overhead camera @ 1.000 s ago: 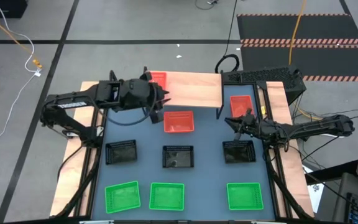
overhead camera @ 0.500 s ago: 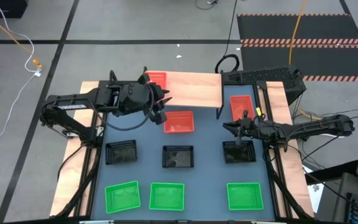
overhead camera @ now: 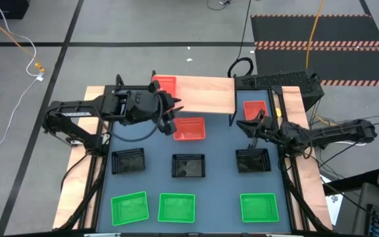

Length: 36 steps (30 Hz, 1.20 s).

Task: Stack baskets on shelf by color
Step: Put the left black bin on the shelf

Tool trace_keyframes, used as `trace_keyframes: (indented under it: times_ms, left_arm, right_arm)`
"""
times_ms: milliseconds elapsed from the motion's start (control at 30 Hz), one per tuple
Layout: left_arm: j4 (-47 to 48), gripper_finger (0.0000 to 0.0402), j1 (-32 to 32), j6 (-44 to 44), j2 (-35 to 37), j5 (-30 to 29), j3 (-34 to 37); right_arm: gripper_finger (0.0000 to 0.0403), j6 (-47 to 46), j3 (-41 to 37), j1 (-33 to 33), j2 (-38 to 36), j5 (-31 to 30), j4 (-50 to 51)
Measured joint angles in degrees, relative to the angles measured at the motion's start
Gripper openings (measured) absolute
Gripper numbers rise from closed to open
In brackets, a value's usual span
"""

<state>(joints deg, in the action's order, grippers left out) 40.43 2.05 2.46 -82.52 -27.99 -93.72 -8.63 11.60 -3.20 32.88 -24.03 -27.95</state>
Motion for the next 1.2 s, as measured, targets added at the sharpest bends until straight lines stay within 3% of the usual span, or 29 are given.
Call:
trace_keyframes:
  times_ms: [533,667,800,900,1200]
  left_arm:
    - [0.8,0.0122,5.6,3.2,0.2,0.0,15.2]
    - [-8.7,0.0122,5.6,3.0,0.2,0.4,23.0]
    - [-22.5,0.0122,5.6,8.8,0.2,7.3,32.2]
    - [-30.1,0.0122,5.4,11.7,0.2,9.1,37.0]
    - [-29.9,0.0122,5.6,7.6,0.2,9.2,41.4]
  right_arm:
    - [0.0032,4.6,16.2,-0.6,6.1,1.6,16.6]
    - [0.0032,2.6,21.0,-0.6,8.9,1.6,20.2]
    - [0.0032,-1.1,22.9,-0.7,12.4,1.6,21.7]
    - [0.0032,-5.1,22.9,-0.7,15.0,1.6,22.2]
    - [0.0032,-9.1,22.7,-0.8,21.8,1.6,21.3]
